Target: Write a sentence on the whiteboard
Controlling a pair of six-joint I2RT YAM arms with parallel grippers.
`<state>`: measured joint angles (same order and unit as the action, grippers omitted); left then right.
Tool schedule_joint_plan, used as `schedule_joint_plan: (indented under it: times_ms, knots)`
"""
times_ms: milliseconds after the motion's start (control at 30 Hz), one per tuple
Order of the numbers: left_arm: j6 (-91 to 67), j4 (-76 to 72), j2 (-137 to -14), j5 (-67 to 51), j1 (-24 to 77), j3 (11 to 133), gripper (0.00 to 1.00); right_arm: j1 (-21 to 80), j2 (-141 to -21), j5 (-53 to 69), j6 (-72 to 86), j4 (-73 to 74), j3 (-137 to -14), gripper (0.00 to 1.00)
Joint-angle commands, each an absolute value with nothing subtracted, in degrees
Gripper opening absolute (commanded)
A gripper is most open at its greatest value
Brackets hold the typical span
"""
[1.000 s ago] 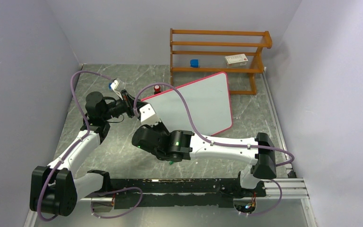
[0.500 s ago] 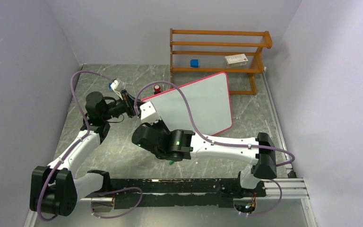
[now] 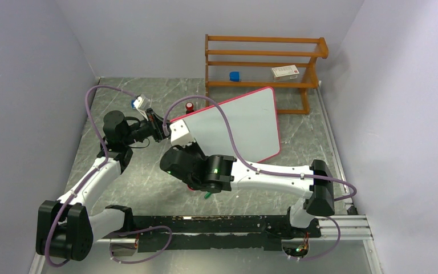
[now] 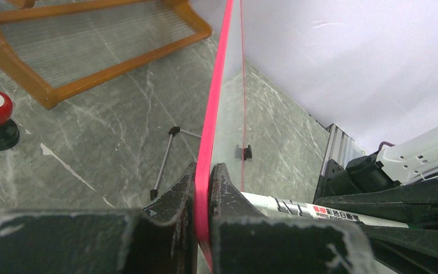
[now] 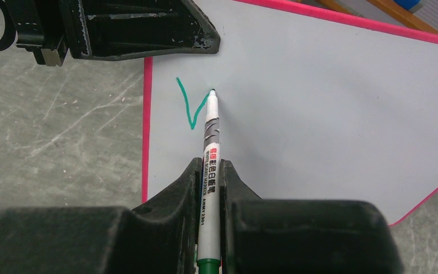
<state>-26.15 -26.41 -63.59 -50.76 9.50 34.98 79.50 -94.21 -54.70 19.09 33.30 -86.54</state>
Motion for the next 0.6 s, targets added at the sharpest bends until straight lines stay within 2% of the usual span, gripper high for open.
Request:
schedule_joint_plan:
  times_ms: [0, 567]
  knots:
    - [-16.20, -20.26, -65.36, -48.01, 10.97, 33.55, 0.05, 78.87, -92.99, -56.35, 19.79, 32.28, -86.19, 0.00]
    - [-15.74, -19.63, -65.32, -47.81, 10.99, 33.74, 0.05, 78.57, -92.52, -54.02, 22.58, 36.15, -84.79, 0.00]
